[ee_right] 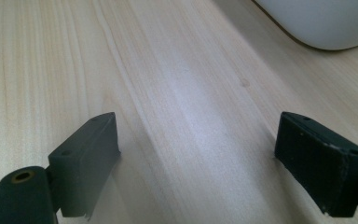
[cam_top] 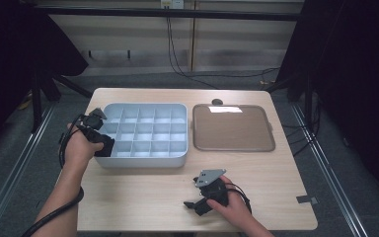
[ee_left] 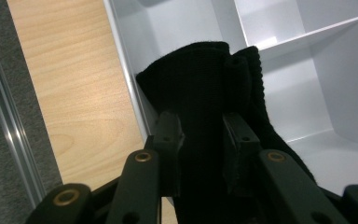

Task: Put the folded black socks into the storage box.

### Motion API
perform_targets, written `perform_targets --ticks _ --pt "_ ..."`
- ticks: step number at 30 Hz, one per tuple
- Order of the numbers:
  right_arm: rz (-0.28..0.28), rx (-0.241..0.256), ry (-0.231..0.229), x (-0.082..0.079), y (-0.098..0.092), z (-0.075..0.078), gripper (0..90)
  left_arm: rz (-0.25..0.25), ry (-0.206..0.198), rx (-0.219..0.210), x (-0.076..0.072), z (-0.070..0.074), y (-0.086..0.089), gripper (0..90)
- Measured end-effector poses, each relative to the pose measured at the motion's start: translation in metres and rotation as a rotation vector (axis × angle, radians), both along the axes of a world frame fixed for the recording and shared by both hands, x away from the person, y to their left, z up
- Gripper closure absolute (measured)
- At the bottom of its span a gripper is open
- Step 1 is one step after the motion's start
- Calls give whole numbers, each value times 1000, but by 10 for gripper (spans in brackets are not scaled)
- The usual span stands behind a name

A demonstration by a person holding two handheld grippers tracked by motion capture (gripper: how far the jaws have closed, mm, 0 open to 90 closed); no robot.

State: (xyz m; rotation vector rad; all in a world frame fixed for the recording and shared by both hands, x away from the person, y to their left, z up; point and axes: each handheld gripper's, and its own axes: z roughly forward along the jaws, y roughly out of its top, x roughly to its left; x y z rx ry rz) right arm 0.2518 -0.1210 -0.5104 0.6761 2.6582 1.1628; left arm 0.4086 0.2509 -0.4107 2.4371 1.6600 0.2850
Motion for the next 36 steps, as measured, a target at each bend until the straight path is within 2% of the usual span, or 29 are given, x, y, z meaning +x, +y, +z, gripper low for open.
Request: perform_targets --ticks 2,9,14,20,24,27,36 --pt "1 0 0 0 0 0 132 -1 -1 -14 0 1 2 696" --pt "0 0 0 0 0 0 132 -3 -11 -14 0 6 2 681" --pt "0 0 0 0 0 0 131 -2 -34 -10 0 11 3 645" --pt "-1 0 2 0 0 0 131 4 -35 -21 0 18 4 632" --pt "0 0 1 0 0 0 131 11 -50 -28 0 21 4 622" --pt "1 1 2 0 0 0 131 1 -47 -26 1 25 4 622" --pt "0 0 1 0 0 0 131 11 -48 -31 2 36 4 635"
